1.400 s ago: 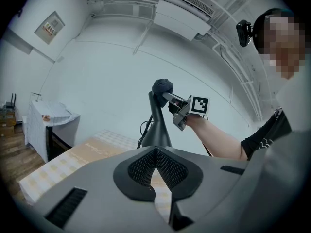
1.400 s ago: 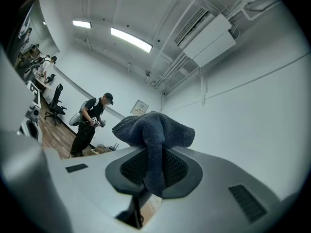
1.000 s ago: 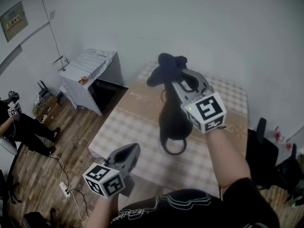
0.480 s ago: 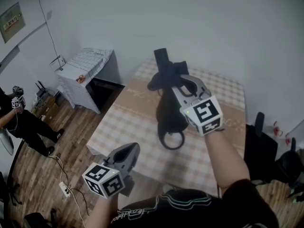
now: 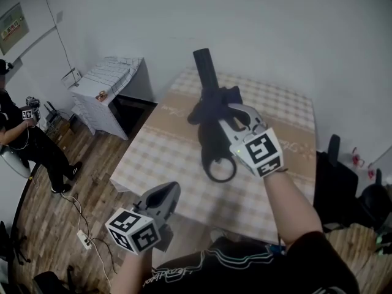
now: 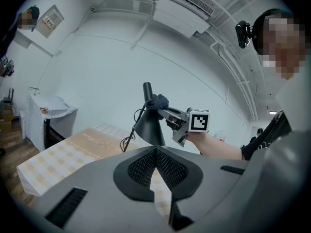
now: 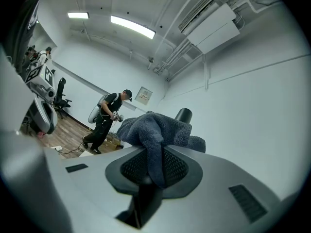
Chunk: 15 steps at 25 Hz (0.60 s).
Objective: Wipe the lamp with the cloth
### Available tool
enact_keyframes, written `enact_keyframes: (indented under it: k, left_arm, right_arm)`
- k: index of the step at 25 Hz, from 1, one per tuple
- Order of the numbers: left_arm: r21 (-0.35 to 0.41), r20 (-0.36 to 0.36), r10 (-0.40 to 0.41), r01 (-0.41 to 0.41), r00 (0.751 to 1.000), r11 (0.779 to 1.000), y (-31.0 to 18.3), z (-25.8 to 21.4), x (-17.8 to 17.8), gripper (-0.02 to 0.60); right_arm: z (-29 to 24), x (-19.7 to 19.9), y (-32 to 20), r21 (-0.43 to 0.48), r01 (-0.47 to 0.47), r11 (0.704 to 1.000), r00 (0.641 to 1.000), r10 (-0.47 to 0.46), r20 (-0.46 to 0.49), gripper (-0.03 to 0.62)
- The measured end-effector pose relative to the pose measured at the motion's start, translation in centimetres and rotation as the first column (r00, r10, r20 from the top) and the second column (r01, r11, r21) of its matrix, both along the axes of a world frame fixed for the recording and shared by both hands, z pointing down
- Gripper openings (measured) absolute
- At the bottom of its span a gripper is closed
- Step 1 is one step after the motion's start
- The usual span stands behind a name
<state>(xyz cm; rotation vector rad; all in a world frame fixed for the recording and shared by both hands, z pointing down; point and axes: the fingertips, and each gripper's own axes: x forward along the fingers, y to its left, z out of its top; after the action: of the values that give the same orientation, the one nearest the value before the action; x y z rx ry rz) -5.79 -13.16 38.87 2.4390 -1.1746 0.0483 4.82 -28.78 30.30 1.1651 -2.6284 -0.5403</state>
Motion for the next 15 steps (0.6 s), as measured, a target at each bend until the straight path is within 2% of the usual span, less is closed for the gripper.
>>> enact_keyframes:
  k: [15]
  left_arm:
    - [-0.014,0.009,0.013,-0.013,1.000,1.000,3.2,0.7,0.2,0.000]
  right_arm:
    - [5.5,1.5,3.8,-0.094,-0.018,0.995,1.000,0.018,-0.007,0.061]
